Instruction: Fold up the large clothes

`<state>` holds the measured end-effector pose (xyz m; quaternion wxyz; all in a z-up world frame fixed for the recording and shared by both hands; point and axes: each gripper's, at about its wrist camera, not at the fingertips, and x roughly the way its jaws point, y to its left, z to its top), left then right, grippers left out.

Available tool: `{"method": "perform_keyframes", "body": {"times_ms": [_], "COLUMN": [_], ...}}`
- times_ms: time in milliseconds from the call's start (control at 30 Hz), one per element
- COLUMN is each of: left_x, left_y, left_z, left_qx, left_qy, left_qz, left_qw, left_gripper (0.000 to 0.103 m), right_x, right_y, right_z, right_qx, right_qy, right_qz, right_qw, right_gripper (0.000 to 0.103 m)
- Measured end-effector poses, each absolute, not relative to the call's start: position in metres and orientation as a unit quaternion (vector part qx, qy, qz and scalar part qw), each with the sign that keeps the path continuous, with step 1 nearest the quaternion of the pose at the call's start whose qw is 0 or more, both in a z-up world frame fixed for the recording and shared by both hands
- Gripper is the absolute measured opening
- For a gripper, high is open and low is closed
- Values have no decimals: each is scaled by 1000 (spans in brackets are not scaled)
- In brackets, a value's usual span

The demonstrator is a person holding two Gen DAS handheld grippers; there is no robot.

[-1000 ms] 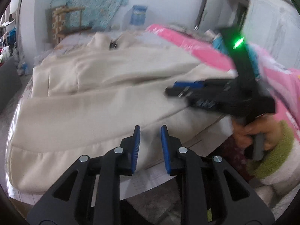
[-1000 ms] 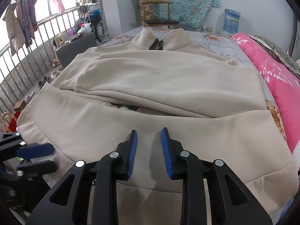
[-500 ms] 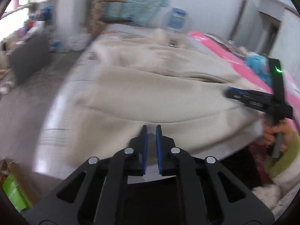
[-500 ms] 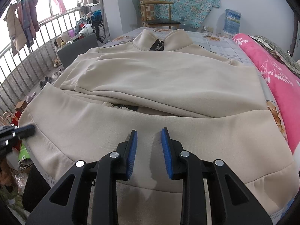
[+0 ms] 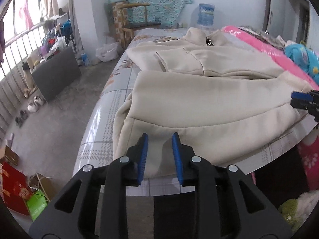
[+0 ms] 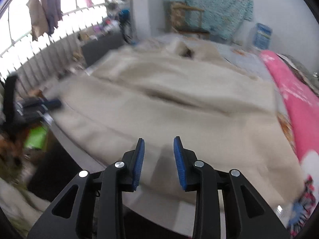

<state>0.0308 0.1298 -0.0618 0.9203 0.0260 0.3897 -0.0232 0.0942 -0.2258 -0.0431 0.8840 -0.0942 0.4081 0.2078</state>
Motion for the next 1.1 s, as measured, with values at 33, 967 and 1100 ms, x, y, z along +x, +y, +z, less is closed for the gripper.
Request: {"method": "perform_keyframes", "body": {"times_ms": [33,967,1100], "left_x": [31,36,46], "left_y": [131,135,130], "left_z": [-62,-52,-32], "left_qx": [25,7,-12], "left_qy": [390,397,375], "left_qz": [-25,-31,-46], "left_qw": [920,917,926], "left_gripper": [24,25,31], "right_x": [96,131,144], "right_y": [-240,-340,-327], "right_z": [-49,-32,-27], "right_qx": [-88,3,2], "right_qy": [419,398,392], "right_qz": [186,7,35], "right_qw": [885,917,919], "right_gripper": [32,7,7]}}
